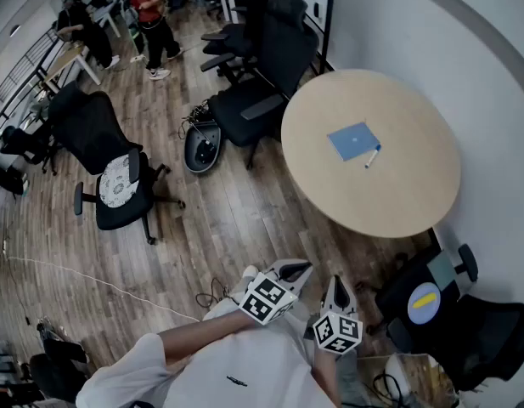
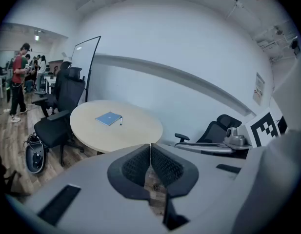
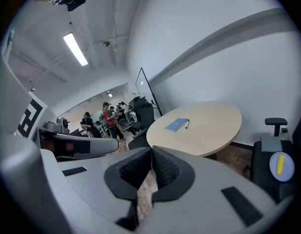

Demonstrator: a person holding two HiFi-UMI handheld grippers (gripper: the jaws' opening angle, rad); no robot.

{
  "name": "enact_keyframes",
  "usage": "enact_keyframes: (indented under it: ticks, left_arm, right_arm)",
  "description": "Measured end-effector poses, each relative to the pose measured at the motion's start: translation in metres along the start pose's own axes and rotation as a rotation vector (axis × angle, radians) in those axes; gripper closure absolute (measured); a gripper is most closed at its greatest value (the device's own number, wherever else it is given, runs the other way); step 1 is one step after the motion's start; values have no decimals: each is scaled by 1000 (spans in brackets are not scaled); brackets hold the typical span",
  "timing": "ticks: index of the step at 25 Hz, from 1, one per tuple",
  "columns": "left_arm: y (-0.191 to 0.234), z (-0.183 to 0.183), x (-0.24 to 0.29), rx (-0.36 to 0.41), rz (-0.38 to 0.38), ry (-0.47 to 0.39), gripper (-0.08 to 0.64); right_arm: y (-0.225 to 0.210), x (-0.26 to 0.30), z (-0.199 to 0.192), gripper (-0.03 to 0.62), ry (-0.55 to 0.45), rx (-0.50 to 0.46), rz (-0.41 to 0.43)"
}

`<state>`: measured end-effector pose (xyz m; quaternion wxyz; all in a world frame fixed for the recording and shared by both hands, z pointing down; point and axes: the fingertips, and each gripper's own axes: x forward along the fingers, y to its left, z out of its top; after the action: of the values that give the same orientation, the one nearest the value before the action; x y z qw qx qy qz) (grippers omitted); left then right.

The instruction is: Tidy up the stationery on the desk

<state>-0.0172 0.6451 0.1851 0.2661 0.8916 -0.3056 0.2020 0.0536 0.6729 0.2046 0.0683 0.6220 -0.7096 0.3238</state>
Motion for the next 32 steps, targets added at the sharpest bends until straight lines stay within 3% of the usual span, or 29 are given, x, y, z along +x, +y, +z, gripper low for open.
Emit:
enact_keyframes:
  ticks: [6, 18, 25, 32]
  left_arm:
    - [60, 37, 19, 5, 98, -73, 535]
    - [80, 49, 33, 1, 181, -79, 535]
    - [103, 62, 57, -23, 177, -64, 535]
    - [178, 103, 103, -65, 128, -47, 535]
  right_arm:
    - [19, 62, 42, 555, -46, -109, 86]
    - [-2, 94, 69, 555, -65, -78, 145]
    - [-12, 124, 75, 555, -30, -54, 133]
    - [-5, 202, 110, 555, 15, -62, 82]
